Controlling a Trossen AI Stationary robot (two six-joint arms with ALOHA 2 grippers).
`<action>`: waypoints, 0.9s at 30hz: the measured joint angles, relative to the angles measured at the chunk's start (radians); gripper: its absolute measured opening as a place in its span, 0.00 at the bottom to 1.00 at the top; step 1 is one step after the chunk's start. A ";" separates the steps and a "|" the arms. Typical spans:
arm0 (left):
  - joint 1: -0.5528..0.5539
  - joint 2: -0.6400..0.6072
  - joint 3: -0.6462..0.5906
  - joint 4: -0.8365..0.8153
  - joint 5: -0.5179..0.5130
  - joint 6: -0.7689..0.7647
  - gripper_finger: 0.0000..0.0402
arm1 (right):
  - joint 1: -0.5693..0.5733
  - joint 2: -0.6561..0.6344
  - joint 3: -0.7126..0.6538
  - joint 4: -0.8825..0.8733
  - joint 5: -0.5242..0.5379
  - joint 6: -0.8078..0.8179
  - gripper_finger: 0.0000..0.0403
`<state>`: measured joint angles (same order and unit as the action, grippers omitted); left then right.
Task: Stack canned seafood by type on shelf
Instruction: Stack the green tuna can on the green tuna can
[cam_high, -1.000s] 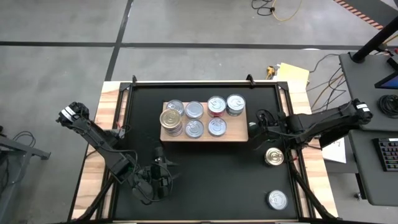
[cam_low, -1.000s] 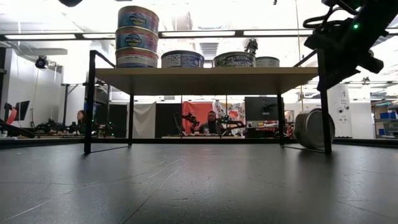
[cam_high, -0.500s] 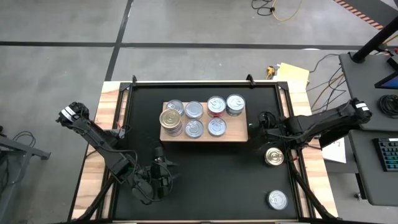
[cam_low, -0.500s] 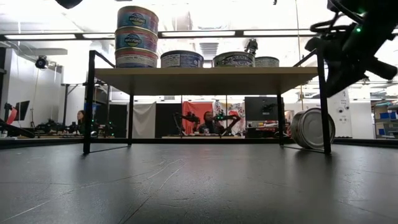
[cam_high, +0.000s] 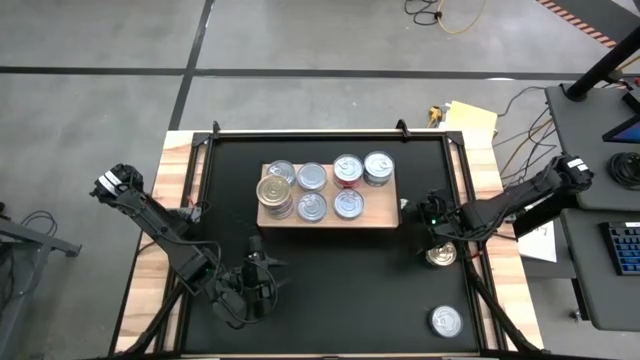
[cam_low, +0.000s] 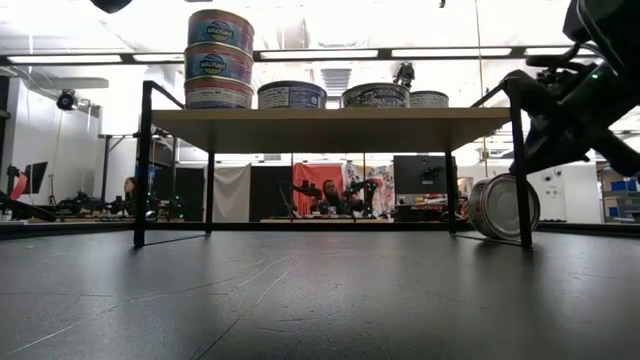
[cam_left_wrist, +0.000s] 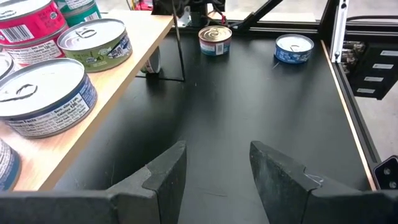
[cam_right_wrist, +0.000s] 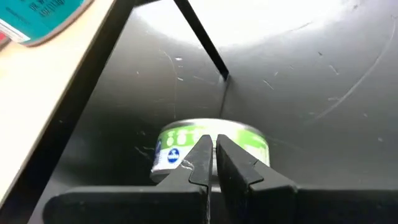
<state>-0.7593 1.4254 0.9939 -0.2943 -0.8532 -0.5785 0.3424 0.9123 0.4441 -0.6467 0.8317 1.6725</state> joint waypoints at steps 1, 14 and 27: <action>0.000 0.000 0.000 0.000 -0.001 0.000 0.40 | 0.000 0.000 -0.007 0.016 0.012 -0.005 0.03; 0.000 0.000 0.000 0.001 -0.002 0.000 0.40 | 0.007 -0.002 -0.008 0.038 -0.009 -0.019 0.03; 0.000 0.000 0.000 0.001 -0.002 0.000 0.40 | 0.037 -0.001 -0.006 0.024 -0.060 -0.007 0.03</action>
<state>-0.7593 1.4254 0.9939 -0.2932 -0.8547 -0.5784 0.3798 0.9112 0.4381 -0.6227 0.7720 1.6654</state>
